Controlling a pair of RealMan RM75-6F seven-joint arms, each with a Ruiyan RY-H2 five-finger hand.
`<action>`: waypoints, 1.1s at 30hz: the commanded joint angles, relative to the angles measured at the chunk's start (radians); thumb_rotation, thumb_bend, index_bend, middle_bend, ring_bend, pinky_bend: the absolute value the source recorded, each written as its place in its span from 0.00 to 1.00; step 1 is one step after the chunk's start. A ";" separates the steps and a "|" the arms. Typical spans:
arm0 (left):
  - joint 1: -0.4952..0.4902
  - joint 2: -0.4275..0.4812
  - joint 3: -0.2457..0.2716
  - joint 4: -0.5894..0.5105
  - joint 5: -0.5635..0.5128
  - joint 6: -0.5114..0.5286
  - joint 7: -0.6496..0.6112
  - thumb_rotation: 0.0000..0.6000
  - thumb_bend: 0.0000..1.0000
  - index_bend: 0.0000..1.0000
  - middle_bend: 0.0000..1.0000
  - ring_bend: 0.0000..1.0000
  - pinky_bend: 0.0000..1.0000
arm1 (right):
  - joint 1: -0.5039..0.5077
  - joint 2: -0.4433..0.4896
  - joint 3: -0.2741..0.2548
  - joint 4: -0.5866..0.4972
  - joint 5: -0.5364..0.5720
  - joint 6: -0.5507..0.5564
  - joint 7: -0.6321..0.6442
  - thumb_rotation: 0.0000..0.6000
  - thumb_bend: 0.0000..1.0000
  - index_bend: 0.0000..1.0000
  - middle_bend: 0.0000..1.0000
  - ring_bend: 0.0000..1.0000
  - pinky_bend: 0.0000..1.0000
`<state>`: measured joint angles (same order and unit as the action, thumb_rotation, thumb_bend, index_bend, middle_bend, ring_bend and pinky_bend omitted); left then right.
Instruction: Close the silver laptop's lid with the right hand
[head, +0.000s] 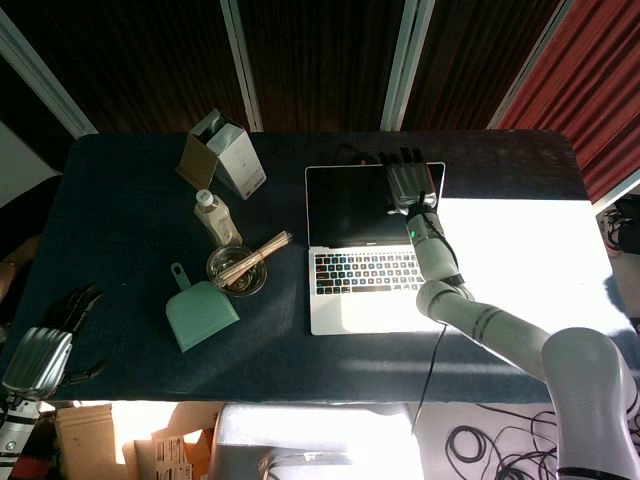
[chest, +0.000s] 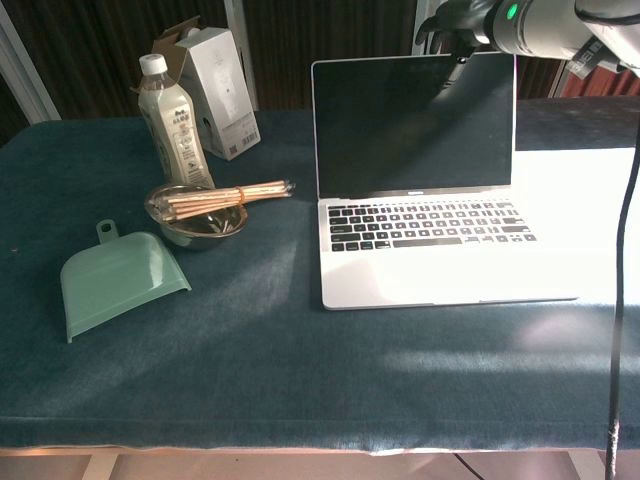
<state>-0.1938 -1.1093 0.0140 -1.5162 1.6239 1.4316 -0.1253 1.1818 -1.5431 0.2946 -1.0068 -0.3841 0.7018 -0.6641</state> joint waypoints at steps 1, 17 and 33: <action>-0.001 0.000 0.000 0.001 0.002 0.001 -0.001 1.00 0.04 0.00 0.00 0.00 0.13 | 0.003 0.000 -0.005 0.001 0.014 -0.001 -0.006 1.00 0.39 0.14 0.17 0.00 0.00; 0.011 -0.001 -0.003 0.016 0.015 0.044 -0.030 1.00 0.04 0.00 0.00 0.00 0.13 | 0.008 0.031 -0.020 -0.050 0.040 -0.014 0.004 1.00 0.39 0.16 0.17 0.00 0.00; 0.004 -0.002 0.010 0.011 0.039 0.037 -0.026 1.00 0.04 0.00 0.00 0.00 0.13 | -0.053 0.258 -0.065 -0.423 -0.020 0.071 0.040 1.00 0.39 0.16 0.17 0.00 0.00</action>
<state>-0.1883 -1.1112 0.0224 -1.5044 1.6613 1.4695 -0.1503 1.1471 -1.3345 0.2413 -1.3640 -0.3873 0.7450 -0.6352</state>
